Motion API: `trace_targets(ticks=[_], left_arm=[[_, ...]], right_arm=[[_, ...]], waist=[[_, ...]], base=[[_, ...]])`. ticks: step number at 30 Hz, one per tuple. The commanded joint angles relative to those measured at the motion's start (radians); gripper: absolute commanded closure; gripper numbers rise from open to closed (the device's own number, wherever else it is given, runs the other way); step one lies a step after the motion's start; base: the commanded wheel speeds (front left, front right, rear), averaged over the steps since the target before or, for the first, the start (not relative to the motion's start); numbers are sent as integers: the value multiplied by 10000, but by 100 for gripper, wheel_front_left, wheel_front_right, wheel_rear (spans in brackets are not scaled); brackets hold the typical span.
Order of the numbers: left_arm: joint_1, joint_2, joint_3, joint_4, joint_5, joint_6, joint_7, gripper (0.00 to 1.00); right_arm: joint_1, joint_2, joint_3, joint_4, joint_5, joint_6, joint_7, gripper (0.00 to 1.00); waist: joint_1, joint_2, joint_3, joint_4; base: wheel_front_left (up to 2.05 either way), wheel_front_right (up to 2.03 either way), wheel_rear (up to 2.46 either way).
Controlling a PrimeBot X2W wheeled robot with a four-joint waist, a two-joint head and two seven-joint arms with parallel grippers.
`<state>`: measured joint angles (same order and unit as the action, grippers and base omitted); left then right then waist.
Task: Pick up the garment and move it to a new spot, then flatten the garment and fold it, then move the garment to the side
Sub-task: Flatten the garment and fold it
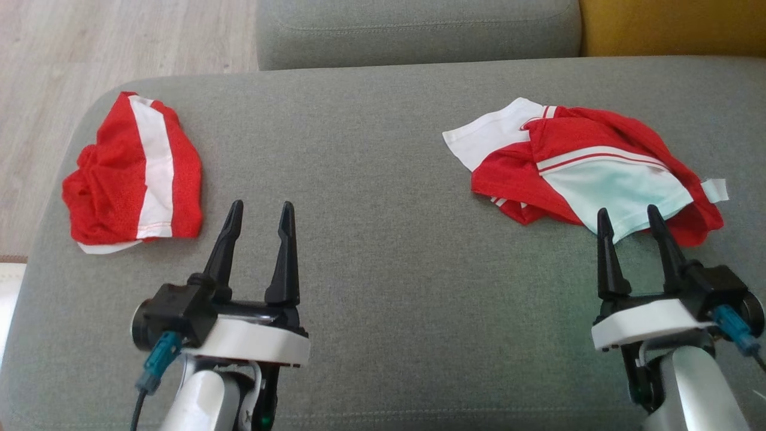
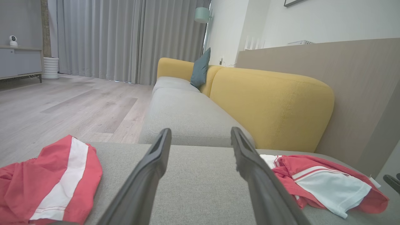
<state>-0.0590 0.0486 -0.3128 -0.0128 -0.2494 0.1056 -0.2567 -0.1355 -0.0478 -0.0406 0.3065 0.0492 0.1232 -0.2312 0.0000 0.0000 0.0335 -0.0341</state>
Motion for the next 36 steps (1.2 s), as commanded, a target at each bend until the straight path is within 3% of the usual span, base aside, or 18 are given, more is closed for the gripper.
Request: trace_targets(ticks=[1,8,14,25,36], left_arm=[[-321,16,273,-377,38,-22,-51,0],[-456,16,172,-355,71,-67,-51,0],[-664,16,4,-271,68,-98,-51,0],[-1232,16,-509,-177,-110,-31,-51,0],[-1401,16,-748,-209,-269,76,-51,0]], right_arm=[[-191,-26,273,-376,89,75,-168,0],[-460,-25,89,-380,-27,75,-193,0],[-1580,-25,-284,-52,-777,75,419,0],[-4253,-24,-1825,2268,-2639,75,1391,0],[-5593,-24,-3610,3882,-4530,75,1975,0]], waist=[[0,0,31,-12],[0,0,314,150],[0,0,842,556],[0,0,1764,1716],[0,0,2205,2157]], base=[[0,0,0],[0,0,0],[0,0,0],[0,0,0],[0,0,0]])
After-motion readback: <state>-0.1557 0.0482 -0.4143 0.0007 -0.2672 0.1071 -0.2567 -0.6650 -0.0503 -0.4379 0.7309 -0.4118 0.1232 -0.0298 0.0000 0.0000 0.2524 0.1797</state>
